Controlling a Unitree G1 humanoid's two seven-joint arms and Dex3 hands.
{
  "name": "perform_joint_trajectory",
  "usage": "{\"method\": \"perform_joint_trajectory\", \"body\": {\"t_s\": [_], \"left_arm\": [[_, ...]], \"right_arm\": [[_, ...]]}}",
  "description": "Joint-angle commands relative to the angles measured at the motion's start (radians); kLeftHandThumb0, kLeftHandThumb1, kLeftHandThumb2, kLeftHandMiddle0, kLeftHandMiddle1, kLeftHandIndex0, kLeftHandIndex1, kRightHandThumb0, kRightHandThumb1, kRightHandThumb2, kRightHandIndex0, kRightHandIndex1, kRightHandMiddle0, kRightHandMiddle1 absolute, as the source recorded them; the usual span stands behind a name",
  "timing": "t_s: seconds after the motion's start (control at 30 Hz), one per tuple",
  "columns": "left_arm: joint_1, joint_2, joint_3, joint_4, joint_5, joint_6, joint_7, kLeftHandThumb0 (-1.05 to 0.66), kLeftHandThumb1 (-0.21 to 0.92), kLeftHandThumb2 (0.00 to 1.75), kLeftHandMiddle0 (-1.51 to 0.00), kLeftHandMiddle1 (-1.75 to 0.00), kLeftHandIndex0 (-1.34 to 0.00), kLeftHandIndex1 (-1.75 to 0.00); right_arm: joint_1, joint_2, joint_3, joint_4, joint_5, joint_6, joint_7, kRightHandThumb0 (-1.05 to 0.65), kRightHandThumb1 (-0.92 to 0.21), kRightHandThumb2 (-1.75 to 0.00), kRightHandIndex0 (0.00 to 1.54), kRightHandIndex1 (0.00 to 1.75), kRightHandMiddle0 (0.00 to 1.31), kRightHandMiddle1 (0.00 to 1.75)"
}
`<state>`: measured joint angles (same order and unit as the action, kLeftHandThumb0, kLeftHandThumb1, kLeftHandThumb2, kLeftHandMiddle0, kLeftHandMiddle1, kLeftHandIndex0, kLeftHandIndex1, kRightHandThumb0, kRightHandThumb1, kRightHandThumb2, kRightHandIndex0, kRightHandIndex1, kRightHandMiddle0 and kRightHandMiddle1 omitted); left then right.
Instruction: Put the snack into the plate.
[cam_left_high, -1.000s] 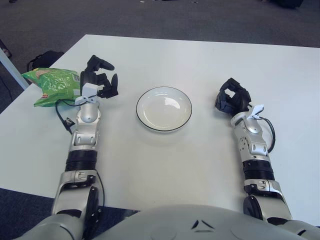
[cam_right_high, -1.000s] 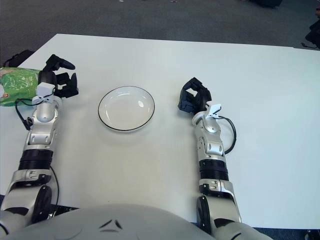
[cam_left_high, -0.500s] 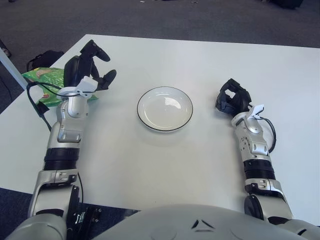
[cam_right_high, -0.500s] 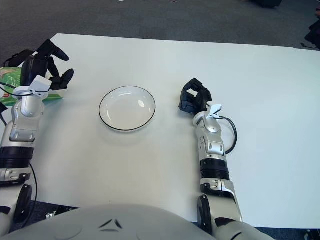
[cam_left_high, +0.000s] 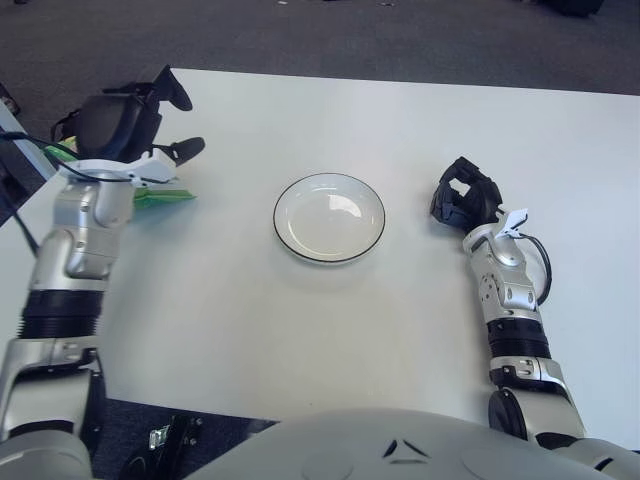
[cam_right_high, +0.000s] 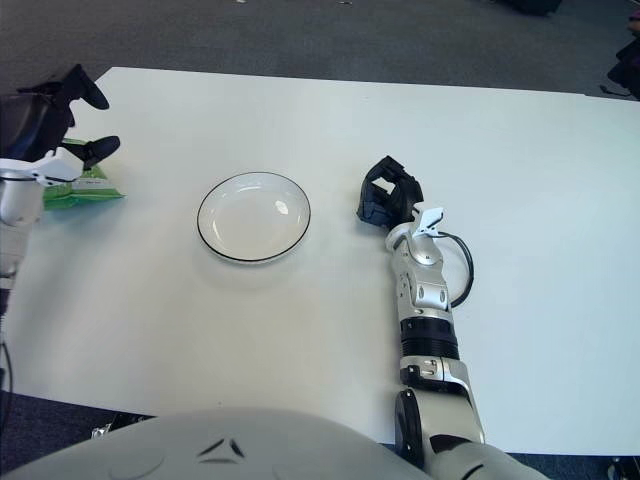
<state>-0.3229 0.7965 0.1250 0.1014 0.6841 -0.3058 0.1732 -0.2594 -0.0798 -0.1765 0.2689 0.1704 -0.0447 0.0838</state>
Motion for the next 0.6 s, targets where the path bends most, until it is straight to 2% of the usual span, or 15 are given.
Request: {"method": "perform_joint_trajectory", "body": {"t_s": [0.0,0.13,0.3,0.43,0.53,0.57], "left_arm": [[-0.002,0.050,0.000,0.022,0.031,-0.029,0.024,-0.01,0.63,0.92,-0.44,-1.67,-0.19,-1.71],[0.008,0.148,0.002,0.059,0.069,-0.078,0.035,-0.01,0.70,0.81,-0.40,-1.64,-0.16,-1.72],[-0.003,0.188,-0.009,0.089,0.075,-0.087,0.012,-0.01,0.78,0.69,-0.36,-1.62,-0.14,-1.69],[-0.013,0.224,-0.024,0.138,0.069,-0.109,-0.007,-0.01,0.88,0.52,-0.33,-1.57,-0.14,-1.68],[-0.019,0.241,-0.036,0.171,0.073,-0.129,0.000,-0.01,0.91,0.48,-0.31,-1.56,-0.13,-1.69],[-0.021,0.245,-0.040,0.180,0.075,-0.135,0.003,-0.07,0.91,0.48,-0.30,-1.51,-0.15,-1.70]], "right_arm": [[0.070,0.014,-0.007,0.054,0.005,0.006,-0.001,-0.48,-0.32,-1.31,0.95,1.75,0.61,1.75],[0.071,0.012,-0.008,0.053,0.006,0.006,0.001,-0.48,-0.31,-1.32,0.95,1.75,0.61,1.75],[0.072,0.009,-0.009,0.051,0.009,0.010,0.004,-0.48,-0.31,-1.32,0.95,1.75,0.61,1.75],[0.073,0.006,-0.010,0.052,0.009,0.007,0.007,-0.48,-0.31,-1.32,0.96,1.75,0.62,1.75],[0.074,0.004,-0.010,0.052,0.009,0.005,0.009,-0.48,-0.31,-1.32,0.96,1.75,0.62,1.75],[0.074,0.004,-0.010,0.052,0.009,0.005,0.010,-0.48,-0.31,-1.32,0.96,1.75,0.62,1.75]]}}
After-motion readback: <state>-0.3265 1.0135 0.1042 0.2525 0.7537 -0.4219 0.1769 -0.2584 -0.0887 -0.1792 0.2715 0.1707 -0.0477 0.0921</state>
